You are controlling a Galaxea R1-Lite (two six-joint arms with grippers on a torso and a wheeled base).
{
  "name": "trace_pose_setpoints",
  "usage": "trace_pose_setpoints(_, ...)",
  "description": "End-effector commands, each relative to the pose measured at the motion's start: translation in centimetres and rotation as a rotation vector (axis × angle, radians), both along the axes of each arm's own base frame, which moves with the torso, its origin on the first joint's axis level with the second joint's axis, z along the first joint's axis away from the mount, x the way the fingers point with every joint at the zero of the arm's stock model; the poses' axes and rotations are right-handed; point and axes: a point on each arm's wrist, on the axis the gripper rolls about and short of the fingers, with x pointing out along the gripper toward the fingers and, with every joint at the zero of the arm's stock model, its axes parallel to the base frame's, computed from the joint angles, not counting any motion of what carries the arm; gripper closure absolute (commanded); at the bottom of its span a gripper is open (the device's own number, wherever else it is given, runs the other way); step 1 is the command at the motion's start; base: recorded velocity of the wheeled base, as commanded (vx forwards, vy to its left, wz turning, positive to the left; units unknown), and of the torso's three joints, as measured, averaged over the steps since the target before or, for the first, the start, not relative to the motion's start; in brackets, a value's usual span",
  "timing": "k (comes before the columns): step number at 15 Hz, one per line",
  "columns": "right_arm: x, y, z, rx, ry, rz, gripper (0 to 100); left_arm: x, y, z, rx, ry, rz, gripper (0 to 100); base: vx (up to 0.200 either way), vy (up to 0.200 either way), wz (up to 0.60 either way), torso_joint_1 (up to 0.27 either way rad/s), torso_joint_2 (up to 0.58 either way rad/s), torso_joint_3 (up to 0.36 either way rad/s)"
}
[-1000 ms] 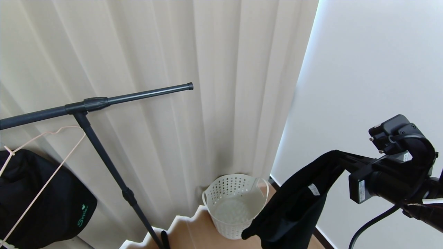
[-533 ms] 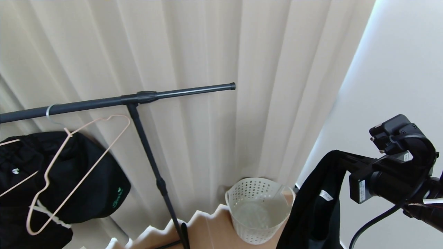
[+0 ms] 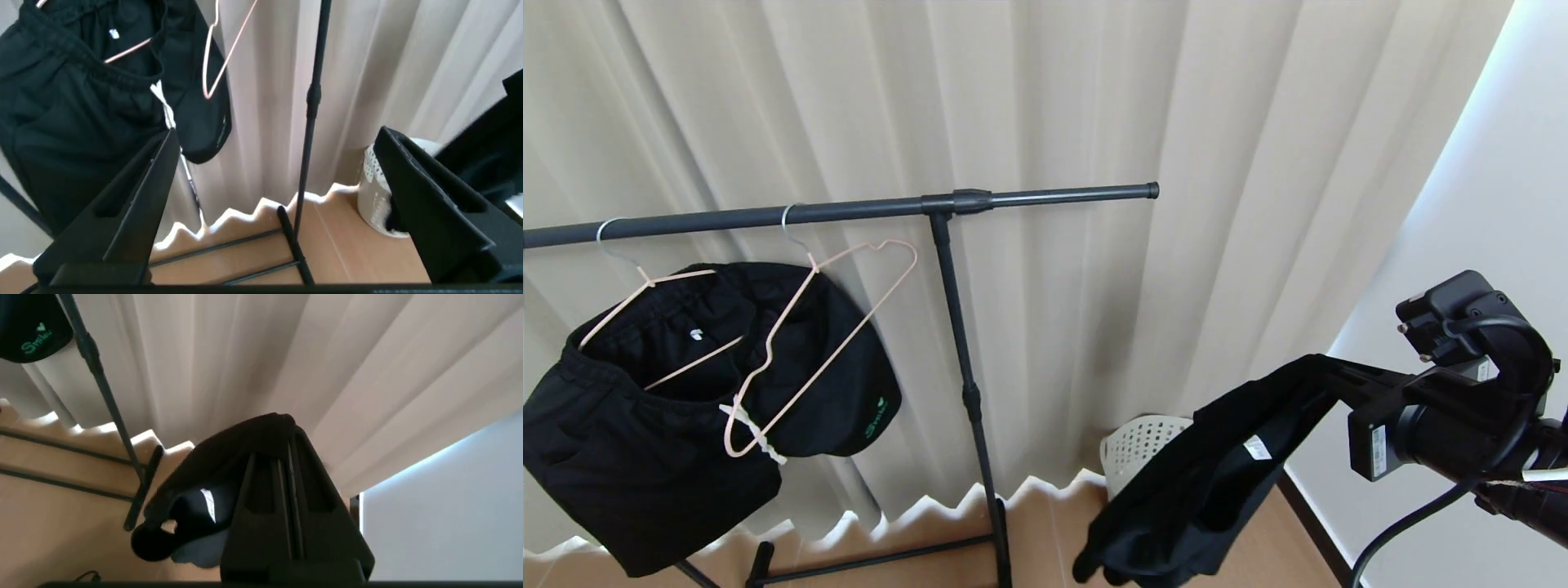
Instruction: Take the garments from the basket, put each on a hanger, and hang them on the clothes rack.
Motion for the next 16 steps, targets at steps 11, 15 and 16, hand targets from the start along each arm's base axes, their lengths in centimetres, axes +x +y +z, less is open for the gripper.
trace_pose_setpoints(11,-0.02,-0.01,-0.1,-0.002,0.003,0.0,100,0.0,0.0,0.01,0.002,-0.001,-0.002,0,-0.036,0.2,0.0,0.003,0.0,0.002)
trace_pose_setpoints(15,0.01,0.01,-0.13,-0.003,0.004,0.0,100,0.0,0.0,0.01,0.002,-0.001,-0.002,0,-0.2,0.0,0.0,0.007,0.01,0.001)
trace_pose_setpoints(16,0.01,0.01,-0.13,-0.003,0.004,0.0,100,0.0,0.0,0.01,0.002,-0.001,-0.003,0,-0.2,0.0,0.0,-0.002,0.0,-0.002)
